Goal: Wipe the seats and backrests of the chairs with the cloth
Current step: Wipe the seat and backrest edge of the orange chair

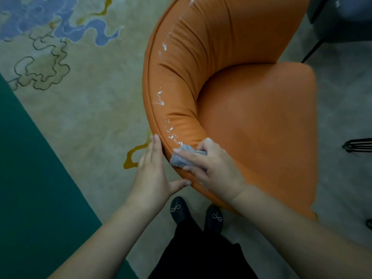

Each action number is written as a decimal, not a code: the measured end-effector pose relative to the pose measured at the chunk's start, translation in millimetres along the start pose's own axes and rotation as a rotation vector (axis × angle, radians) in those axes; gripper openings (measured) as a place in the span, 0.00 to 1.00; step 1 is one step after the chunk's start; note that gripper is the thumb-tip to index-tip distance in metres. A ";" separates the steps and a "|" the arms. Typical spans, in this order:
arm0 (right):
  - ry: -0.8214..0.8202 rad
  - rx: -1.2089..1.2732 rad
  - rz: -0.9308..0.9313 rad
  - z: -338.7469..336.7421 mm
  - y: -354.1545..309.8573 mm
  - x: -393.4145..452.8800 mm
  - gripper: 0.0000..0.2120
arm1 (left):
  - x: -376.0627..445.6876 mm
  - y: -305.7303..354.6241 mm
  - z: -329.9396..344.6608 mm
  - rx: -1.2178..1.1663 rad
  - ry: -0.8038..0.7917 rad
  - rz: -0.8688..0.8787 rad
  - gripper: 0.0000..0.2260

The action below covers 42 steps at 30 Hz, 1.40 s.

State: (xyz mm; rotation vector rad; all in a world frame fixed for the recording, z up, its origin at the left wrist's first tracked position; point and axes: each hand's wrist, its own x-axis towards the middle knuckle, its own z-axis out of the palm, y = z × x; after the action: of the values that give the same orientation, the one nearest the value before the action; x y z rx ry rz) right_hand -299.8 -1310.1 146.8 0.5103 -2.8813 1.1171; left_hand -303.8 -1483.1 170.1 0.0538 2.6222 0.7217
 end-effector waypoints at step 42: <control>0.170 -0.028 0.147 10.5 25.5 80.5 0.18 | 38.2 -2.7 -17.0 -0.296 -0.012 -0.083 0.60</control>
State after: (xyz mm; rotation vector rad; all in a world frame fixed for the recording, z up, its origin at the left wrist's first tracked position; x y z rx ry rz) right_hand -382.7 -1323.1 132.3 0.1946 -2.8185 1.0777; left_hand -345.3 -1488.1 167.3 -0.1359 2.4615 1.0658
